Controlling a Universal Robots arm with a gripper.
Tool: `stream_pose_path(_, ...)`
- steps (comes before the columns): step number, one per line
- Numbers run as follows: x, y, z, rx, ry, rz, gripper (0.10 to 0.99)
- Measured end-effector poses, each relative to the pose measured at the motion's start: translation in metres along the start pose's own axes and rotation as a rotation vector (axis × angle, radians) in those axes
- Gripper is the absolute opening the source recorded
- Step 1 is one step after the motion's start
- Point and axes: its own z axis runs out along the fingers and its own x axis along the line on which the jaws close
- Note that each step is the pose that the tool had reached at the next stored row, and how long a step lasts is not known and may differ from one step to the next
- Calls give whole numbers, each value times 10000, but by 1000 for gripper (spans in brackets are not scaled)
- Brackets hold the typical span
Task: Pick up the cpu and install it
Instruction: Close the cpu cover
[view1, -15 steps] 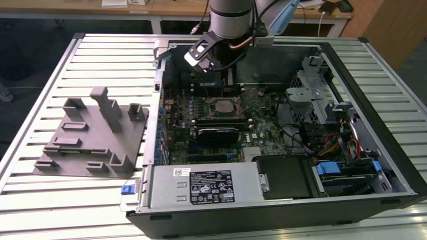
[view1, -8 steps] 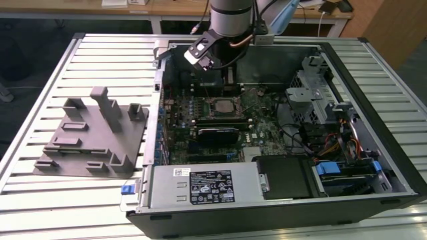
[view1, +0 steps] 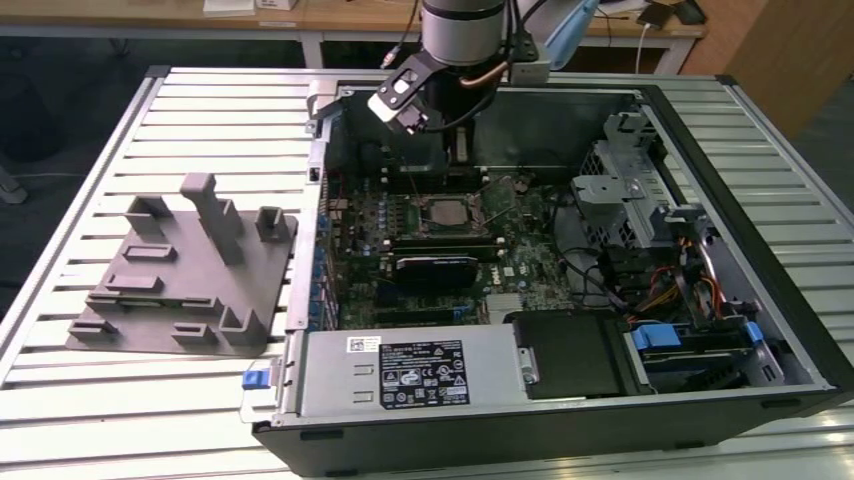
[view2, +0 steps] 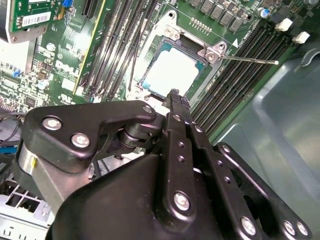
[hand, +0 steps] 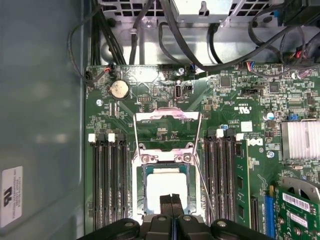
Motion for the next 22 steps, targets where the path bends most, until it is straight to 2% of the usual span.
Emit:
stream_pose_path(4, 0, 9, 1, 0, 14, -1, 106)
stream_pose_path(22, 10, 242, 16, 0, 13, 1, 106)
